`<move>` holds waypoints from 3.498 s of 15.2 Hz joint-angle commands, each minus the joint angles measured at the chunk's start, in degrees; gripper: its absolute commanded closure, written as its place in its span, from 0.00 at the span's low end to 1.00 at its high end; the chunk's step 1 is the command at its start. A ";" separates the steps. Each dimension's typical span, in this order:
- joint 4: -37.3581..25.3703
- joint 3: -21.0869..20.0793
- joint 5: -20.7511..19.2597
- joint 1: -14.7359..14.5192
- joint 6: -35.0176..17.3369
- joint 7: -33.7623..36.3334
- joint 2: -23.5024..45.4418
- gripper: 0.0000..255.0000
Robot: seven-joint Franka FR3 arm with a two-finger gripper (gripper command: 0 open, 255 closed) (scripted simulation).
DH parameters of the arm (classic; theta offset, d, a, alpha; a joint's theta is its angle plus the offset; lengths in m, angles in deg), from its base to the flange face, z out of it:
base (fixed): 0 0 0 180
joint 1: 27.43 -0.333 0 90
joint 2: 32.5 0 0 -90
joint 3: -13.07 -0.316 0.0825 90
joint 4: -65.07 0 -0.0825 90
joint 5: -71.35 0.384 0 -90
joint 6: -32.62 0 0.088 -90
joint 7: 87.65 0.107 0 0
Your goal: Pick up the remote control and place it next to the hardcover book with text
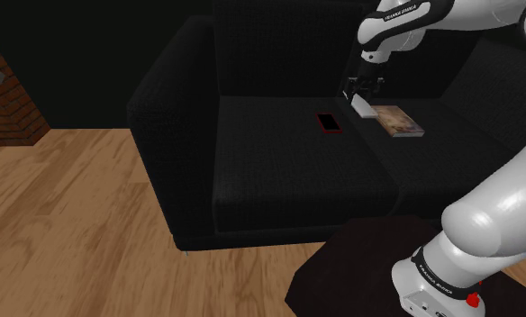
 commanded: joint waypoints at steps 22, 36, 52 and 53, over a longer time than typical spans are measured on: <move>-52.51 6.76 7.61 20.11 17.13 -25.64 35.66 1.00; -60.39 6.56 8.96 23.27 15.48 -27.73 45.20 1.00; -56.85 6.52 9.07 22.80 11.87 -27.77 45.32 0.00; -56.87 6.51 9.08 22.82 11.77 -27.78 45.43 0.00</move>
